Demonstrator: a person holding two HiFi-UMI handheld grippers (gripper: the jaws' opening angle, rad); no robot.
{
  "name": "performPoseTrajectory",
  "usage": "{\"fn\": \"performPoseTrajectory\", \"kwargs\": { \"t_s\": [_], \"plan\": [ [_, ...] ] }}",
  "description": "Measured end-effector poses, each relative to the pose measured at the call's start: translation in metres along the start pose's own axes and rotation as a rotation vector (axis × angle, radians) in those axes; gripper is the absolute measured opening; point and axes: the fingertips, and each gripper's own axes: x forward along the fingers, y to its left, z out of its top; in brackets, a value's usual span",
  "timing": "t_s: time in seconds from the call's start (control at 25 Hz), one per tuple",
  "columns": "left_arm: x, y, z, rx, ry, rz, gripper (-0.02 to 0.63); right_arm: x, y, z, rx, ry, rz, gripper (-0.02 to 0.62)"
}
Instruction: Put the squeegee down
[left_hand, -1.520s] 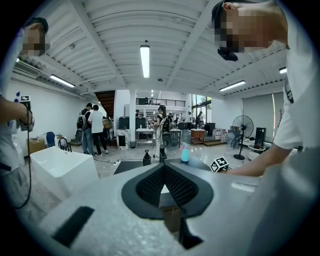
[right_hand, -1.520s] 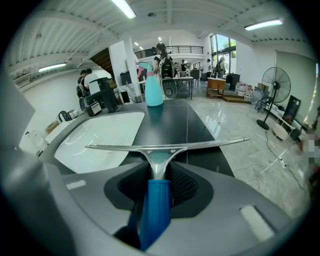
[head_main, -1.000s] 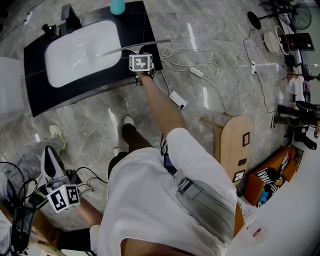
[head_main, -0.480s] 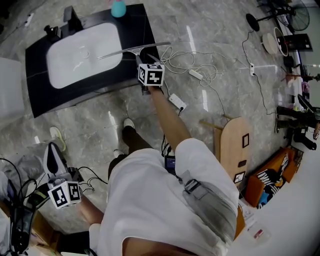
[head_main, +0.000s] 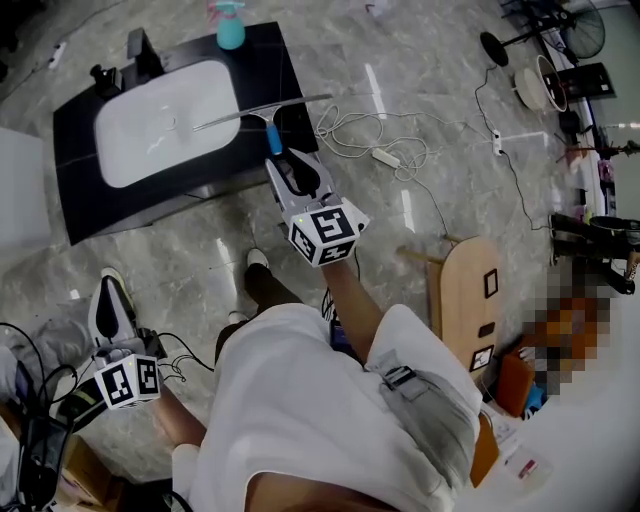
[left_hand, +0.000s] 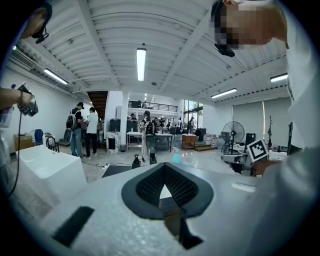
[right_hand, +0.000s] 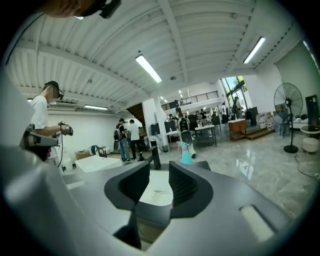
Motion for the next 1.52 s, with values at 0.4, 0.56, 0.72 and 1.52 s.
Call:
{"fn": "performPoseTrajectory", "kwargs": {
  "t_s": [0.4,0.56,0.72,1.52],
  "plan": [
    [0.0,-0.023,0.019,0.007,-0.054,-0.099,0.0,-0.093,0.067,0.124,-0.181,-0.231,0.047,0.107],
    [-0.001,-0.022,0.031,0.012,-0.092,-0.12,0.0,-0.109,0.089,0.146,-0.225,-0.28,0.067,0.107],
    [-0.006,-0.014,0.043,0.014,-0.123,-0.117,0.0,-0.105,0.101,0.146,-0.218,-0.283,0.087,0.106],
    [-0.026,-0.011,0.068,0.03,-0.198,-0.133,0.0,-0.077,0.125,0.137,-0.237,-0.245,0.132,-0.002]
  ]
}}
